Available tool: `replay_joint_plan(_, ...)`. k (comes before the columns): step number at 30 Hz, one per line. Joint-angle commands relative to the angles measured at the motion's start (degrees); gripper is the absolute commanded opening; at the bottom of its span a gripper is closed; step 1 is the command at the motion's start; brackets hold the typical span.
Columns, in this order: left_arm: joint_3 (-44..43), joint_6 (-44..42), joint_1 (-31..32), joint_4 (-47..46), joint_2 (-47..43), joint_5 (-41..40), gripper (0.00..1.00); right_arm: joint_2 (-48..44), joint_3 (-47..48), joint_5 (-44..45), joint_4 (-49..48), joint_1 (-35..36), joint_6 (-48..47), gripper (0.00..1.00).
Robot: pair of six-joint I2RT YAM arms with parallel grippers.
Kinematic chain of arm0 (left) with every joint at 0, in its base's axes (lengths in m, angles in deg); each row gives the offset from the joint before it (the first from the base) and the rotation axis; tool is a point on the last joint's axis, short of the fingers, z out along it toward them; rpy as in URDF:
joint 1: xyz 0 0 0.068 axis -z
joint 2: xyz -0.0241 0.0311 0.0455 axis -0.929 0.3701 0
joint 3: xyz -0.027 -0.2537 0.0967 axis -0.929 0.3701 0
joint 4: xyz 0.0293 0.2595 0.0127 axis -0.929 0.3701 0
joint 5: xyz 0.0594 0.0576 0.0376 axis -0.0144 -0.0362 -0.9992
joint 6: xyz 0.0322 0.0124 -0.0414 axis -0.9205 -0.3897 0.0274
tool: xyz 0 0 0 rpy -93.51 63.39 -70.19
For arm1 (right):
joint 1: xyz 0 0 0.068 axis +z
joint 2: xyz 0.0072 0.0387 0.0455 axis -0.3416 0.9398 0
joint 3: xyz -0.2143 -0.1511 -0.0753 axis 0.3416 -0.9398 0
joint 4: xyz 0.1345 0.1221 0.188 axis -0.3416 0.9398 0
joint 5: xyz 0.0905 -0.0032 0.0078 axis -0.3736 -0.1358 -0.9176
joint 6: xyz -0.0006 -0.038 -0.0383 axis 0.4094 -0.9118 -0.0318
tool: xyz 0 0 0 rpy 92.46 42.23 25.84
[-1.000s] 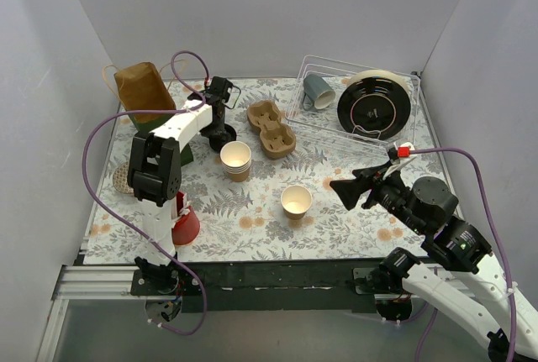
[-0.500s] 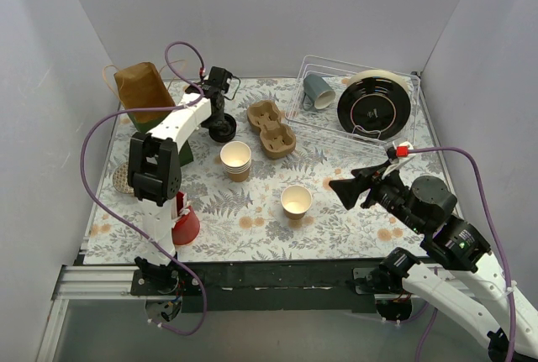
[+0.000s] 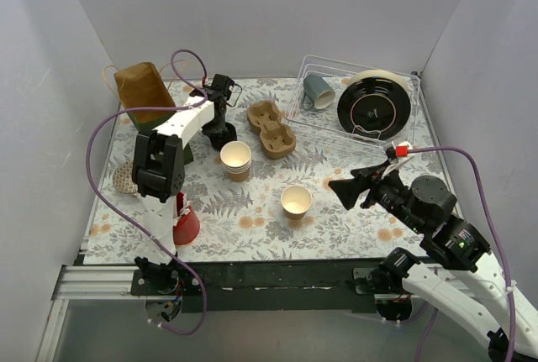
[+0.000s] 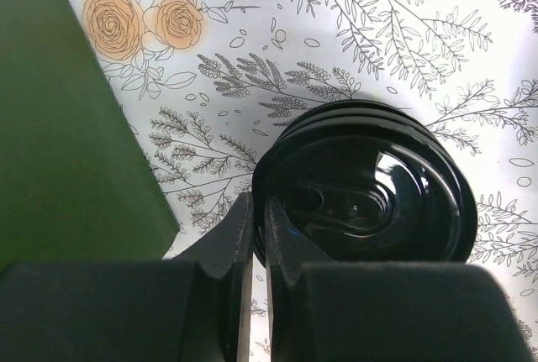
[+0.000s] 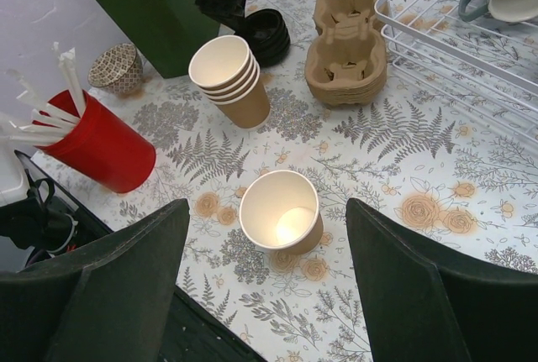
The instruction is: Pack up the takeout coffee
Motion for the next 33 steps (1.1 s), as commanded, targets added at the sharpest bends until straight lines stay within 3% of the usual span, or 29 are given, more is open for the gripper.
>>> replay_joint_plan(1, -0.5, 0.0, -0.2, 0.1, -1.5, 0.5, 0.00, 0.2, 1.3, -0.8, -3.7, -0.1, 0.3, 0.82)
replay_joint_plan(17, -6.6, 0.4, -0.2, 4.3, -2.0, -2.3, 0.00, 0.4, 0.6, -1.2, -4.4, -0.1, 0.8, 0.82)
replay_joint_plan(21, -1.8, -0.2, 0.0, -0.5, -3.6, -1.2, 0.00, 0.1, 0.5, -1.0, -4.5, -0.1, 0.8, 0.82)
replay_joint_plan(24, -4.6, 2.3, -0.1, 4.3, -1.7, 1.3, 0.00, 0.0, 0.4, -1.0, -4.5, -0.1, 0.8, 0.82)
replay_joint_plan(26, -1.1, 1.6, -0.2, -0.7, -5.9, 2.7, 0.00, 0.3, 0.2, -0.9, -4.6, -0.1, 0.7, 0.82)
replay_joint_plan(30, -10.3, 3.7, -0.6, 5.4, -1.8, 2.5, 0.00, 1.7, -1.1, -0.2, -9.0, -0.1, 1.2, 0.82)
replay_joint_plan(33, -9.7, 4.1, -0.5, 5.6, -3.4, 2.7, 0.00, 5.9, -1.4, 1.5, -13.6, -0.1, 1.9, 0.81)
